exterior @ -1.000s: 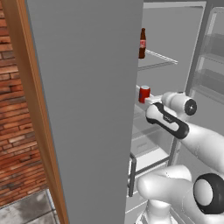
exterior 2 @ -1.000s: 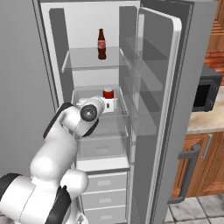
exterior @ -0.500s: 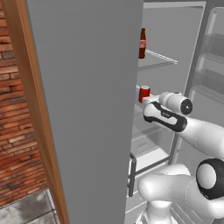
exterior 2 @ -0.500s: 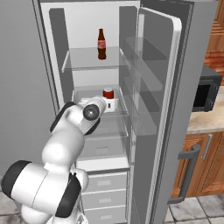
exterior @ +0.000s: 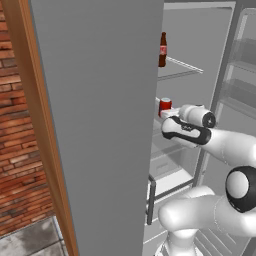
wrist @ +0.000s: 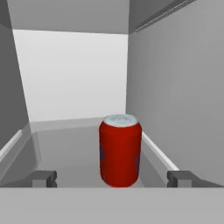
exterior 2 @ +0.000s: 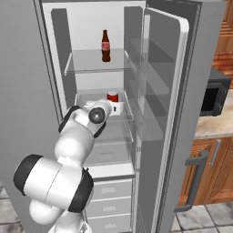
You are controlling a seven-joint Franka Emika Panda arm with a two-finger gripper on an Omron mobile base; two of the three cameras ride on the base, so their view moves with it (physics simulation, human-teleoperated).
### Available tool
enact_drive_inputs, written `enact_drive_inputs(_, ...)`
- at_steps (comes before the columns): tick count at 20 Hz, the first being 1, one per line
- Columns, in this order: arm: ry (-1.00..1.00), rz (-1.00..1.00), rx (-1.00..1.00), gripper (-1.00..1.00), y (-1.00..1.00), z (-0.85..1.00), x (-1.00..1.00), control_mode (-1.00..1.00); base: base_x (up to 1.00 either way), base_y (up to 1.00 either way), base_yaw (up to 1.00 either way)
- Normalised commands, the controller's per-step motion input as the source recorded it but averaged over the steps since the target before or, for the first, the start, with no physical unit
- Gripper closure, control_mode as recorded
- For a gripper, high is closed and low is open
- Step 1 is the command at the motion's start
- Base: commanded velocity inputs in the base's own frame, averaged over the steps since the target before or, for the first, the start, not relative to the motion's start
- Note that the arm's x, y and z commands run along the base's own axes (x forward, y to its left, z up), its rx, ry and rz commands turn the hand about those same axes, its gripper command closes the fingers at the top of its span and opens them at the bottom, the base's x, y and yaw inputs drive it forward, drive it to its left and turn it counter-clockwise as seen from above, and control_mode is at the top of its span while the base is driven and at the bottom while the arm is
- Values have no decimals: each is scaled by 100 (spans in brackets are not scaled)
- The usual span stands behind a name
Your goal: Open the fridge, grab two sodas, and place both sodas inside the bowl with ice on the dining counter.
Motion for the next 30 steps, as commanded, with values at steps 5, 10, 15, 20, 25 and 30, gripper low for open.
enact_drive_inputs(5, 0, 0, 1, -100, 0, -7, 18, -100, 0, 0, 0)
enact_drive_inputs(10, 0, 0, 1, -100, 0, -7, 19, -100, 0, 0, 0)
enact_drive_inputs(15, 0, 0, 2, -100, 0, -6, 20, -100, 0, 0, 0)
enact_drive_inputs(20, 0, 0, 2, -100, 0, -5, 20, -100, 0, 0, 0)
enact_drive_inputs(25, 0, 0, 3, -100, 0, -4, 17, -100, 0, 0, 0)
enact_drive_inputs(30, 0, 0, 4, -100, -1, -1, 8, -100, 0, 0, 0)
